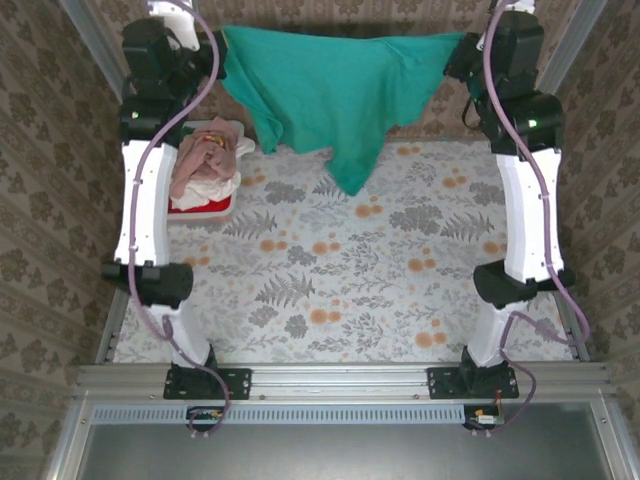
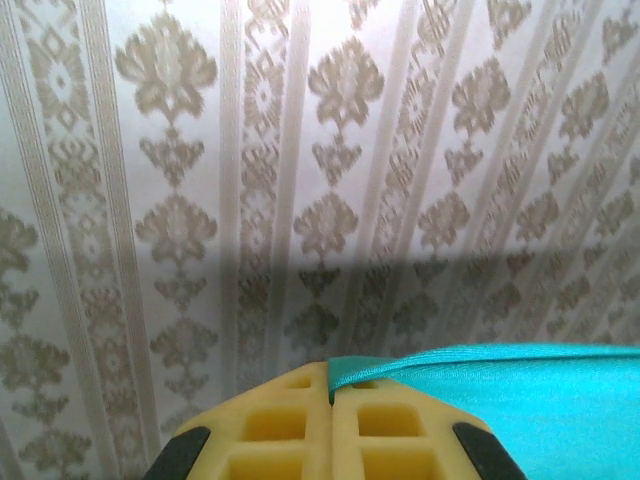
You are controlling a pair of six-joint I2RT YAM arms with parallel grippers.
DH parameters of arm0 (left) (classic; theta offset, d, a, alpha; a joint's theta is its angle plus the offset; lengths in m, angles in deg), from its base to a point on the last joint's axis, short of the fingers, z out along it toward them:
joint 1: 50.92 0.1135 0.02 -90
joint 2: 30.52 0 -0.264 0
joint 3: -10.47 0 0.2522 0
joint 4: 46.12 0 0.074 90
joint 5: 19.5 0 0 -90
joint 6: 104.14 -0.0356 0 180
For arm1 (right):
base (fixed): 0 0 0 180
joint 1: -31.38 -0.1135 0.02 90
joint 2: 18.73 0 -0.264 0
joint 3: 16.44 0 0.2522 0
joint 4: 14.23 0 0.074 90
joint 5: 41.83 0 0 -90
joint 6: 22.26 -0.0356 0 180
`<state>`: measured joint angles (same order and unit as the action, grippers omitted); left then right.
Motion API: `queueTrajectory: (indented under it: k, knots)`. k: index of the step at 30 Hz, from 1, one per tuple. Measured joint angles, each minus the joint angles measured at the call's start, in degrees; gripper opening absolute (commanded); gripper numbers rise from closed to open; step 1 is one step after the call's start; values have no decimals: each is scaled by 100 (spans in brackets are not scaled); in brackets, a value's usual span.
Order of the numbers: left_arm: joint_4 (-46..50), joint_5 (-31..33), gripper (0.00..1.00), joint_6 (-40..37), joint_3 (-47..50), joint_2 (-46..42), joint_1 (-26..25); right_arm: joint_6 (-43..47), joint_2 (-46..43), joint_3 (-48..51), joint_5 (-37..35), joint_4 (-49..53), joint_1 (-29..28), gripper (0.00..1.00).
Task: Fold and stack the t-shirts
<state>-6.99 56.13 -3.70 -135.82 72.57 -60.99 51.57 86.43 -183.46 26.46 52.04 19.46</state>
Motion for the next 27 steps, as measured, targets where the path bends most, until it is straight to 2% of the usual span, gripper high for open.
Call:
queueTrajectory:
  k: [2, 4, 7, 10, 12, 13, 15, 16, 17, 18, 21, 23, 24, 26, 27]
  knots:
    - [-538, -114, 0, 4, 1565, -872, -2, 24, -627, 922, 15, -33, 7, 0]
    - [-1193, -221, 0, 13, 3427, -1917, -42, 2, -1502, 2448, 153, -321, 26, 0]
    - [-1926, -225, 10, 31, 5917, -3281, -313, -190, -2962, 5093, 374, -765, 44, 0]
    - [-2297, -92, 15, 33, 7665, -3958, -951, -542, -4094, 7171, 490, -940, 70, 0]
    - [-2354, -63, 18, 101, 8472, -4061, -1370, -798, -4675, 8312, 647, -966, 68, 9]
    - [-2396, -59, 21, 157, 8808, -4113, -1480, -896, -4835, 8660, 719, -916, 61, 15]
    - [-2426, -33, 22, 330, 9551, -4341, -1576, -1099, -5007, 9167, 852, -772, 26, 31]
    - [-2406, 4, 21, 402, 9853, -4509, -1578, -1123, -5036, 9291, 879, -730, -4, 35]
    - [-2339, 52, 13, 479, 10091, -4701, -1578, -1154, -5060, 9401, 909, -693, -55, 38]
    - [-2232, 116, 13, 533, 10284, -4944, -1578, -1193, -5088, 9484, 927, -654, -116, 42]
    - [-1982, 352, 34, 693, 10542, -5711, -1576, -1235, -5224, 9580, 1005, -476, -310, 60]
    - [-1864, 549, 41, 767, 10566, -6161, -1572, -1244, -5377, 9580, 1023, -393, -470, 61]
    - [-1849, 638, 42, 791, 10566, -6310, -1569, -1255, -5482, 9578, 1021, -385, -573, 62]
    - [-1884, 750, 49, 848, 10542, -6369, -1569, -1257, -5600, 9545, 1012, -385, -774, 60]
    - [-1939, 780, 50, 909, 10496, -6229, -1569, -1257, -5602, 9492, 1012, -391, -890, 60]
